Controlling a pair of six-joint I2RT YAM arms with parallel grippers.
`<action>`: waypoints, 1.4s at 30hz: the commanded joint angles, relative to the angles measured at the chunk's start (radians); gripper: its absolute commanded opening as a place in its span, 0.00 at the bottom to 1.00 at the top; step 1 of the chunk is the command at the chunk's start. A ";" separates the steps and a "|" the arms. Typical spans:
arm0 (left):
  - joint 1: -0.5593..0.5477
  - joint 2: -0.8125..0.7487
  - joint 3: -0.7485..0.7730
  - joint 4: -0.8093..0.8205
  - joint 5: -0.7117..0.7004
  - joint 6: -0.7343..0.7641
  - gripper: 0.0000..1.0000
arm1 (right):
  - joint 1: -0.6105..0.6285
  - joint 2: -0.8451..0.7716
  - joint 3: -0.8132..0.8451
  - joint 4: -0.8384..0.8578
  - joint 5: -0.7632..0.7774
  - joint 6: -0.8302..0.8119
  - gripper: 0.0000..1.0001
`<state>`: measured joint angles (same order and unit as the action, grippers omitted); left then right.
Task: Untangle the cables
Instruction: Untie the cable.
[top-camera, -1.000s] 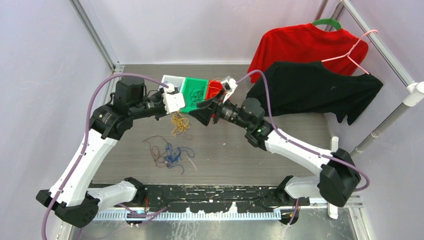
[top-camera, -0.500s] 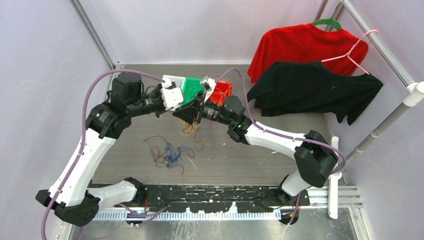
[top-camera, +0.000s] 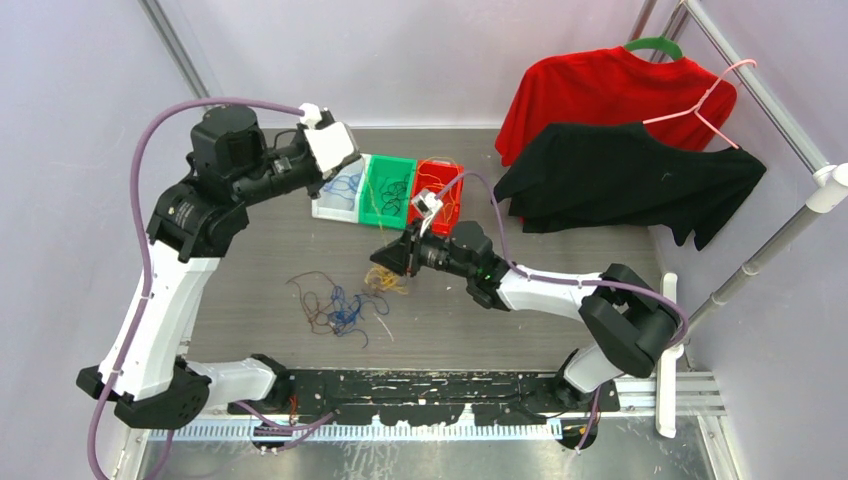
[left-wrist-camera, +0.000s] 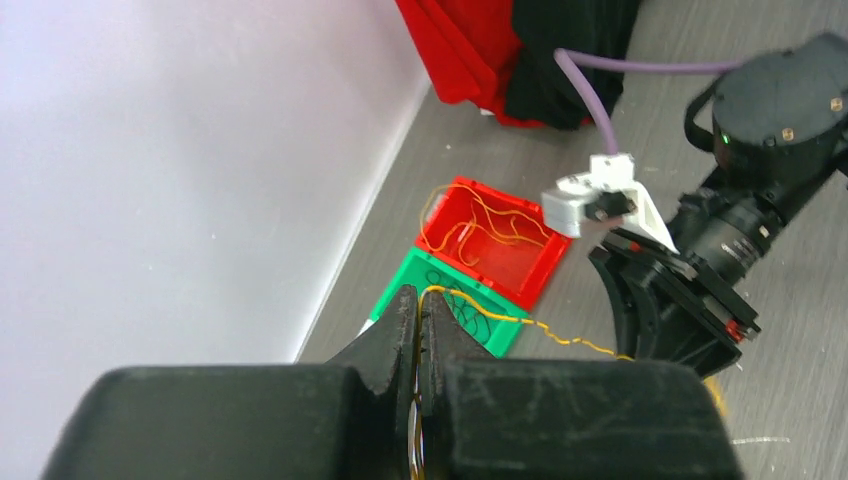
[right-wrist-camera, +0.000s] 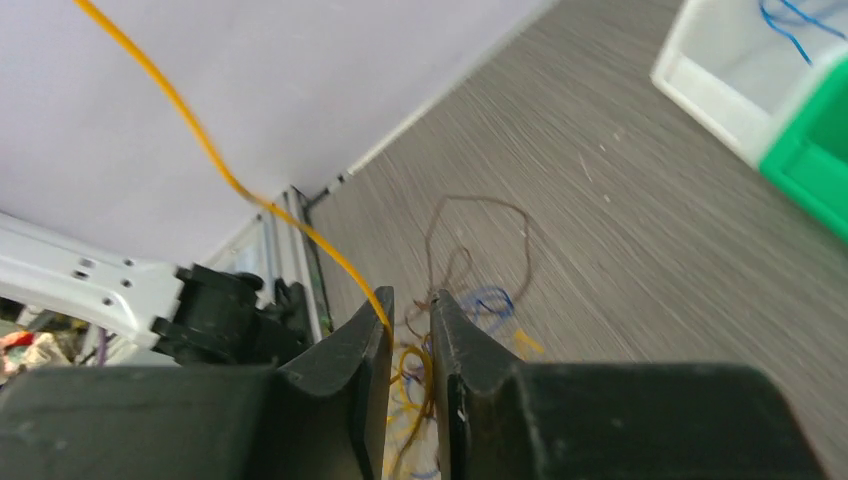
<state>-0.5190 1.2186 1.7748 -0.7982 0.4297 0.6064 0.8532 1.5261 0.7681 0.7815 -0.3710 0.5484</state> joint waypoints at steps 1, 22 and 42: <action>-0.004 0.009 0.108 0.138 -0.038 -0.061 0.00 | -0.003 -0.079 -0.063 -0.067 0.077 -0.090 0.24; -0.004 0.092 0.216 0.650 -0.359 0.062 0.00 | -0.003 -0.194 -0.261 -0.267 0.282 -0.225 0.35; -0.007 0.146 0.296 0.921 -0.467 0.058 0.00 | -0.003 -0.348 -0.316 -0.329 0.326 -0.209 0.52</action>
<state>-0.5236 1.3643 2.0258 -0.0692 0.0208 0.6415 0.8524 1.1896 0.4583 0.4553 -0.0608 0.3485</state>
